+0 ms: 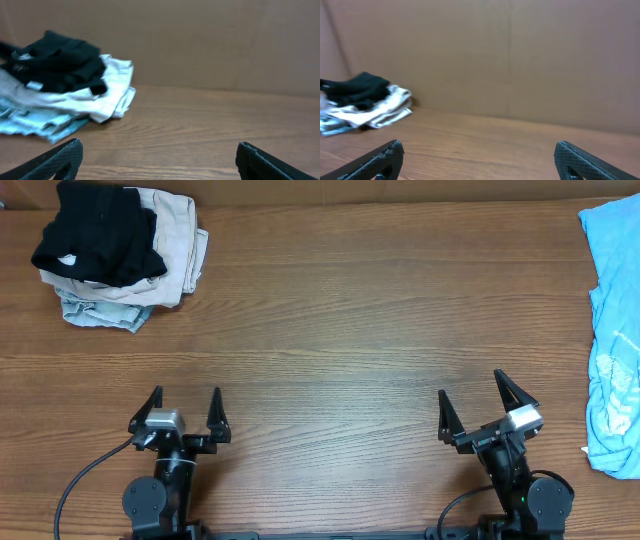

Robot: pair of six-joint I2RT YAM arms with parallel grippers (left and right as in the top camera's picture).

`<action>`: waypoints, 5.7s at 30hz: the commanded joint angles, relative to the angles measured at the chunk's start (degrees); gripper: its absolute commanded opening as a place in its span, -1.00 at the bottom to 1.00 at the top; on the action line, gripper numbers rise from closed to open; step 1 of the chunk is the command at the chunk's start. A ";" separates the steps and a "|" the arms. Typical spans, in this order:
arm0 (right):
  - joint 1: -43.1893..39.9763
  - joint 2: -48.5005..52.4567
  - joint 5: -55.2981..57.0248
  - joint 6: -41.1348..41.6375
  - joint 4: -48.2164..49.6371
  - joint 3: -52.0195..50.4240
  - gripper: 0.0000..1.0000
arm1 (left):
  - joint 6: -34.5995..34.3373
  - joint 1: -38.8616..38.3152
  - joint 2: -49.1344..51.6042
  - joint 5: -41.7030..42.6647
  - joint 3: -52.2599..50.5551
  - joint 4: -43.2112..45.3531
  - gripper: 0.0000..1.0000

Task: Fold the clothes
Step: 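Reach the right gripper toward the light blue T-shirt at right edge, then grasp the T-shirt with the right gripper and drag it to center, then grasp the T-shirt's left side with the left gripper and spread it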

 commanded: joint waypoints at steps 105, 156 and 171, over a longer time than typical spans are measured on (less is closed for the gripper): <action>-35.91 105.74 5.27 20.68 -28.39 49.62 -0.92 | 11.54 -10.36 83.41 14.14 63.54 -24.06 0.95; -4.96 104.96 -2.19 17.31 -61.07 86.03 0.28 | 13.77 -26.12 85.35 -1.60 64.19 -29.53 0.92; -4.92 104.98 -1.97 16.09 -61.51 85.61 0.29 | 11.72 -27.10 102.05 -2.95 64.19 -35.08 0.62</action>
